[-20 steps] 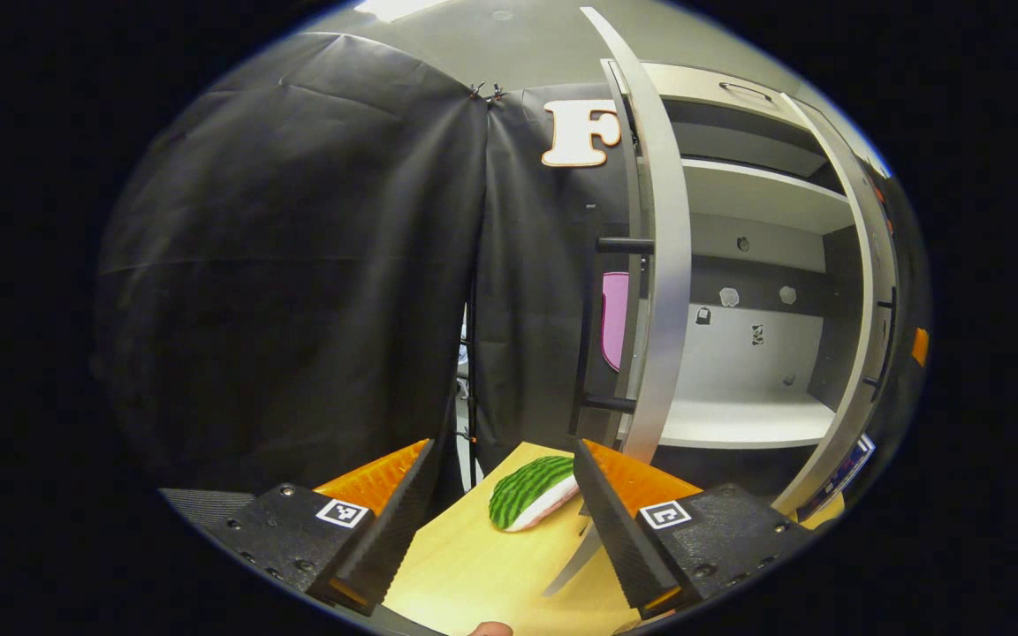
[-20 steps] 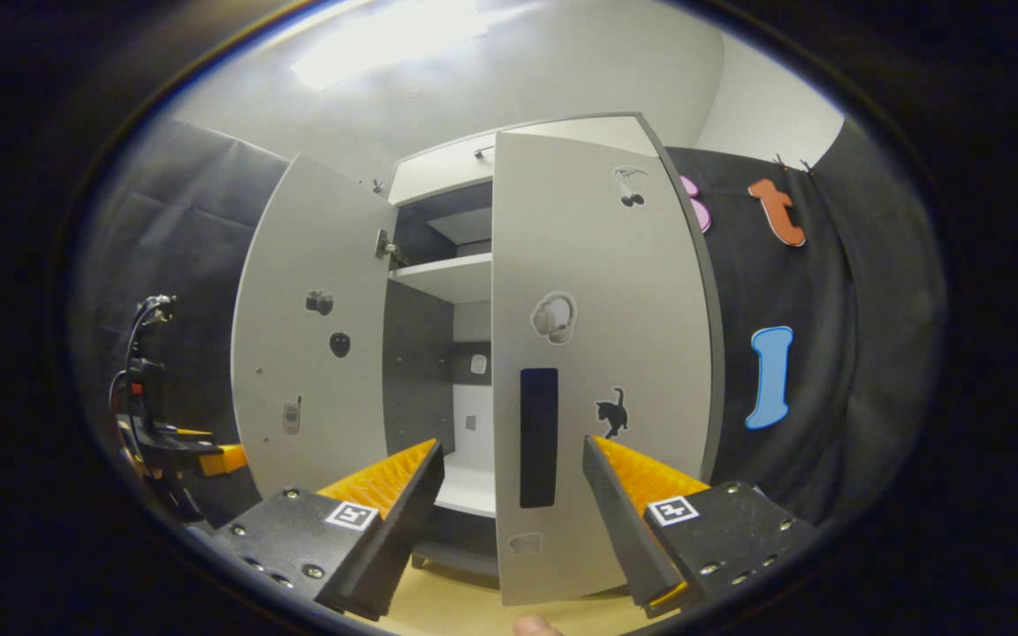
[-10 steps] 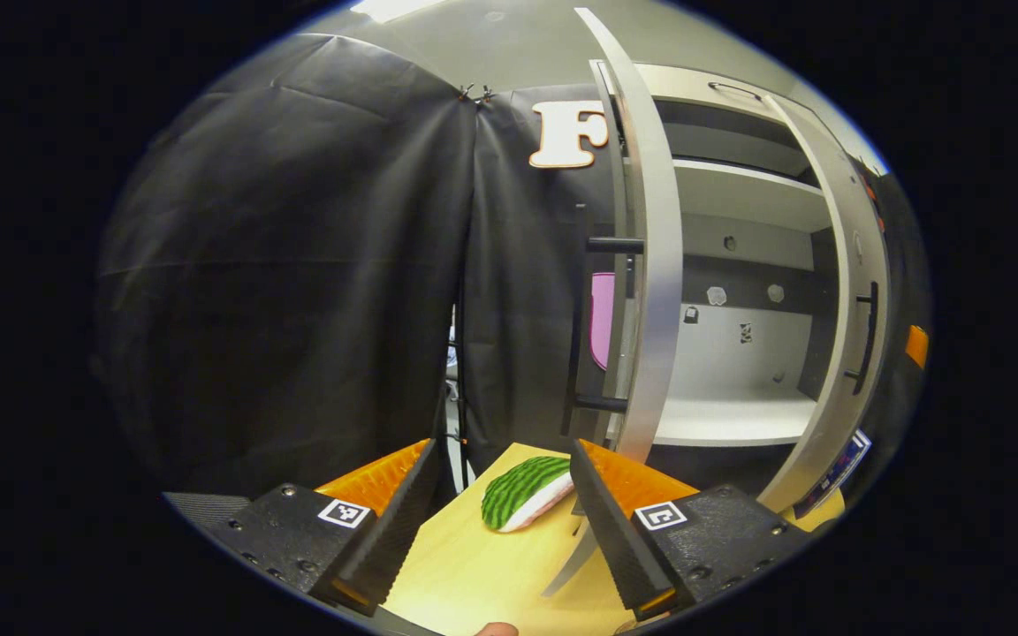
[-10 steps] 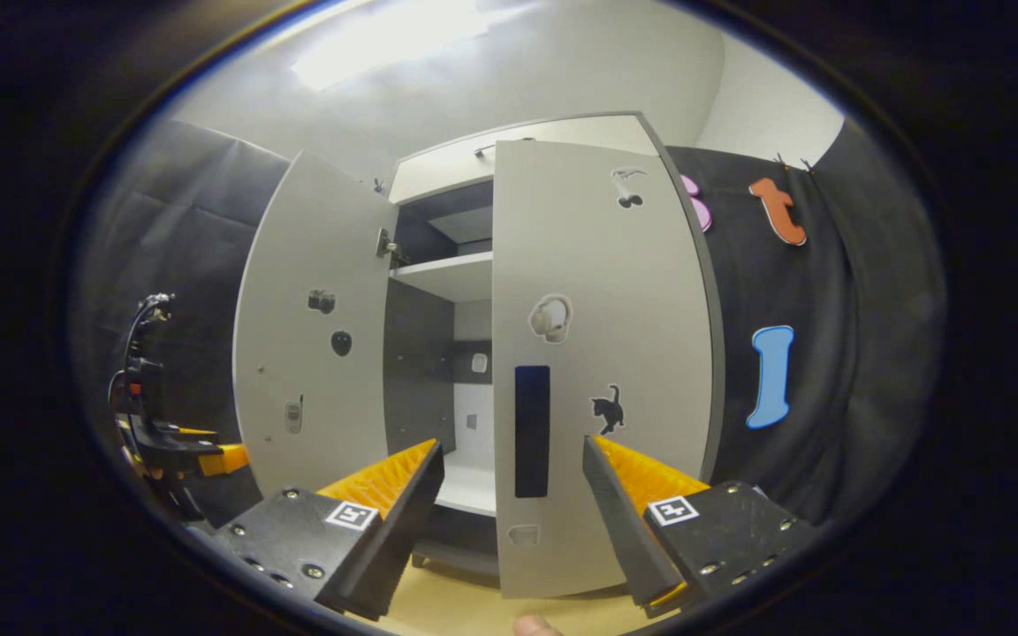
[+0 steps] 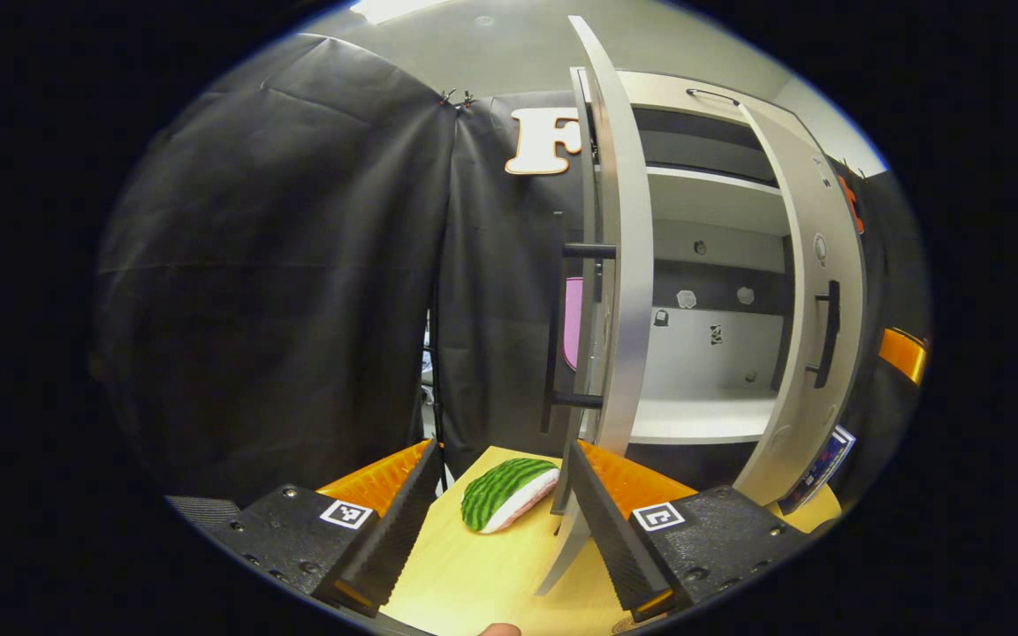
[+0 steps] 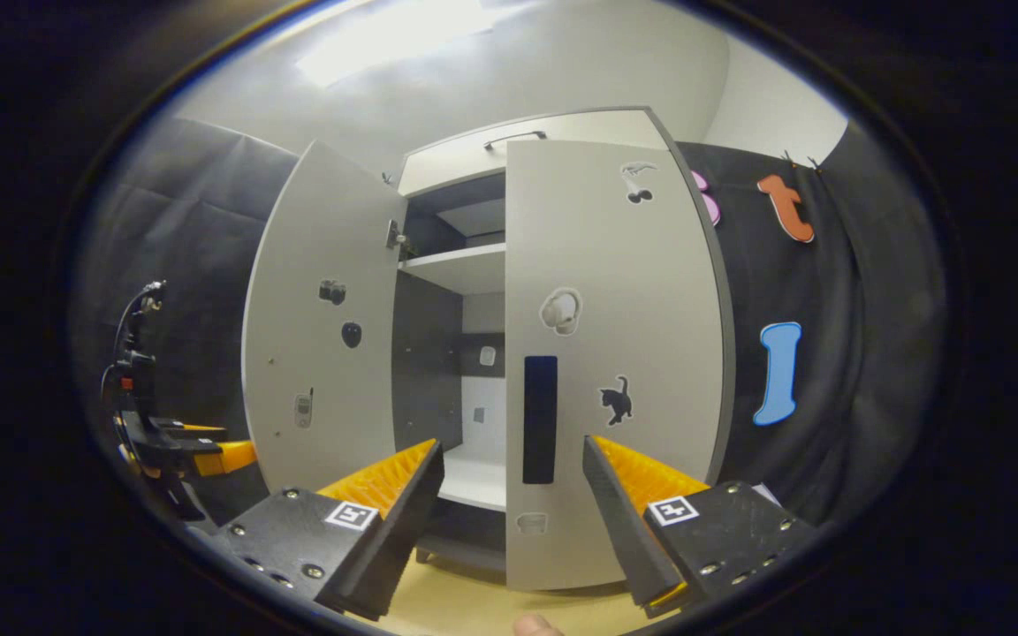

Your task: Grasp the bottle in the cabinet with the left hand and place it on the coaster, then close the right door with the right hand and the left door with the left hand.

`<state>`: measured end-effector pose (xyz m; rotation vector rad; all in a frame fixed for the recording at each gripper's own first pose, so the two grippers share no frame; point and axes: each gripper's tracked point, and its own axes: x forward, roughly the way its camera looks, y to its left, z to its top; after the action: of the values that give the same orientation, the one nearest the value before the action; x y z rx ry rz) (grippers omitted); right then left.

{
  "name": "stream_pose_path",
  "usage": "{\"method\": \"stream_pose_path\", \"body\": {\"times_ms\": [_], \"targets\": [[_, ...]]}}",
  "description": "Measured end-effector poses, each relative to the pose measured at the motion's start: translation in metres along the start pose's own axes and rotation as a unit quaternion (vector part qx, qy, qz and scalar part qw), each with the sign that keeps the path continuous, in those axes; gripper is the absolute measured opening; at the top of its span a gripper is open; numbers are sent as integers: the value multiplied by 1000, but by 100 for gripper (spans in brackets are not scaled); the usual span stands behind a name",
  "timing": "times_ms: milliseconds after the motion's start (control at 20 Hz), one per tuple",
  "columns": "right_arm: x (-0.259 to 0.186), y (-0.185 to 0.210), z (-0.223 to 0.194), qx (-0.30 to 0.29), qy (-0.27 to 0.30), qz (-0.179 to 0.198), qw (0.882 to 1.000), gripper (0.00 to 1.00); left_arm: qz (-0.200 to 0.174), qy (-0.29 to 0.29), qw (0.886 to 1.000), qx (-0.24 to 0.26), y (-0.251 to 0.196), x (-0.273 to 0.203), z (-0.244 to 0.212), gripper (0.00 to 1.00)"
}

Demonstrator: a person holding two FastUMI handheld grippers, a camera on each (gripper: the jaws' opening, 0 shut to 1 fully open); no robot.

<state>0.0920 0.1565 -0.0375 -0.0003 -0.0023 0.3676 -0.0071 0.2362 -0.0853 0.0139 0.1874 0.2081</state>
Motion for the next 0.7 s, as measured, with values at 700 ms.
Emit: {"method": "stream_pose_path", "body": {"times_ms": [700], "targets": [[-19,-17,0,-5,4,-33,999,95,-168,0,986,1,-133,1,-5,91]]}}
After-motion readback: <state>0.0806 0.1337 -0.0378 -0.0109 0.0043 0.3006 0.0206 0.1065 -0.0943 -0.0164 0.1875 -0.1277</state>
